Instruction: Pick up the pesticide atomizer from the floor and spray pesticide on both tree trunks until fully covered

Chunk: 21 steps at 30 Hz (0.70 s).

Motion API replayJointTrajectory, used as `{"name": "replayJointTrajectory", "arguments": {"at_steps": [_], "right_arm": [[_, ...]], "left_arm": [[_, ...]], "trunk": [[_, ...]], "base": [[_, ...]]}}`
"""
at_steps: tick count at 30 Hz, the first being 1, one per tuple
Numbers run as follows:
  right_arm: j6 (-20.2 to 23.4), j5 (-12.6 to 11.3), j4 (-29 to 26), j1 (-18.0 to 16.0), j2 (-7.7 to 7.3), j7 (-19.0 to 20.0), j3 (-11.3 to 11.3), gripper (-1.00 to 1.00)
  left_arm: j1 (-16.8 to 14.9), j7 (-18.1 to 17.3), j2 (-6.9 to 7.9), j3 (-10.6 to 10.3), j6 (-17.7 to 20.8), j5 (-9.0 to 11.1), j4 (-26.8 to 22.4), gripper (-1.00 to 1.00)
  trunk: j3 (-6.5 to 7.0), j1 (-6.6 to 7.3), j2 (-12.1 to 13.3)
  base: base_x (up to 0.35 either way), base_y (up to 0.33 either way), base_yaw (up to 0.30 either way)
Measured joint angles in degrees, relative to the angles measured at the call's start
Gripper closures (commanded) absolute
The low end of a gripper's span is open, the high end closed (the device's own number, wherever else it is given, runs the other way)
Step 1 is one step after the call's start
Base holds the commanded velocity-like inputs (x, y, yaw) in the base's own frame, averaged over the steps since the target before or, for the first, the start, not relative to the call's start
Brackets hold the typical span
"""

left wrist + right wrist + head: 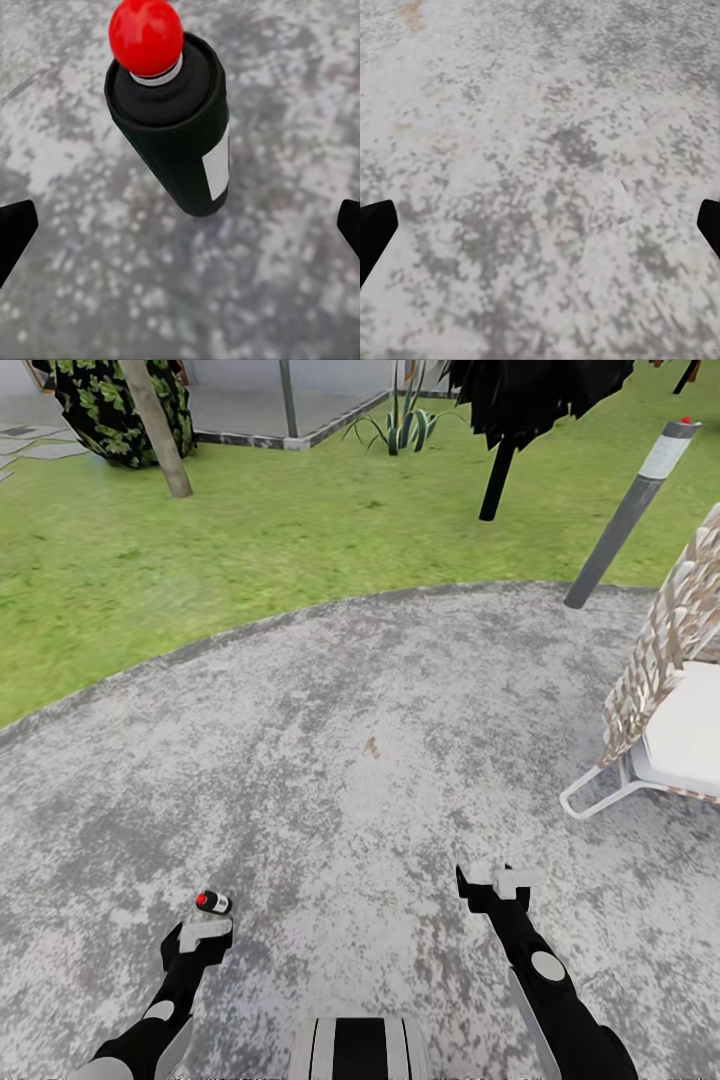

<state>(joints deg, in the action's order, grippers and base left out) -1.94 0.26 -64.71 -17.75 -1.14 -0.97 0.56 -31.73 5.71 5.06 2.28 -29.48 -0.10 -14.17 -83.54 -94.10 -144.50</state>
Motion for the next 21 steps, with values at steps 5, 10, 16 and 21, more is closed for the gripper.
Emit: {"name": "replayJointTrajectory", "arguments": {"at_steps": [5, 10, 16, 21], "right_arm": [[-0.02, 0.0, -0.03, 0.0, 0.0, 0.0, 0.02, -1.0], [-0.08, 0.0, -0.06, 0.0, 0.0, 0.0, 0.03, -1.0], [-0.09, 0.0, -0.07, 0.0, 0.0, 0.0, 0.02, -1.0], [-0.09, 0.0, -0.07, 0.0, 0.0, 0.0, 0.01, -1.0]], "left_arm": [[0.01, 0.0, -0.04, -0.14, -0.42, 0.0, 0.01, -1.0], [0.0, 0.0, -0.05, -0.06, -0.5, 0.0, 0.01, -1.0], [0.0, 0.0, -0.05, -0.09, -0.57, 0.01, 0.02, -1.0], [0.0, 0.0, -0.05, -0.11, -0.58, 0.01, 0.02, -1.0]], "trunk": [[-0.29, 0.0, 0.0], [-0.33, 0.0, 0.0], [-0.33, 0.0, 0.0], [-0.33, 0.0, 0.0]], "base": [[0.0, 0.0, 0.0], [0.123, 0.017, 0.0], [0.083, 0.015, 0.0], [0.004, 0.001, 0.0]]}}
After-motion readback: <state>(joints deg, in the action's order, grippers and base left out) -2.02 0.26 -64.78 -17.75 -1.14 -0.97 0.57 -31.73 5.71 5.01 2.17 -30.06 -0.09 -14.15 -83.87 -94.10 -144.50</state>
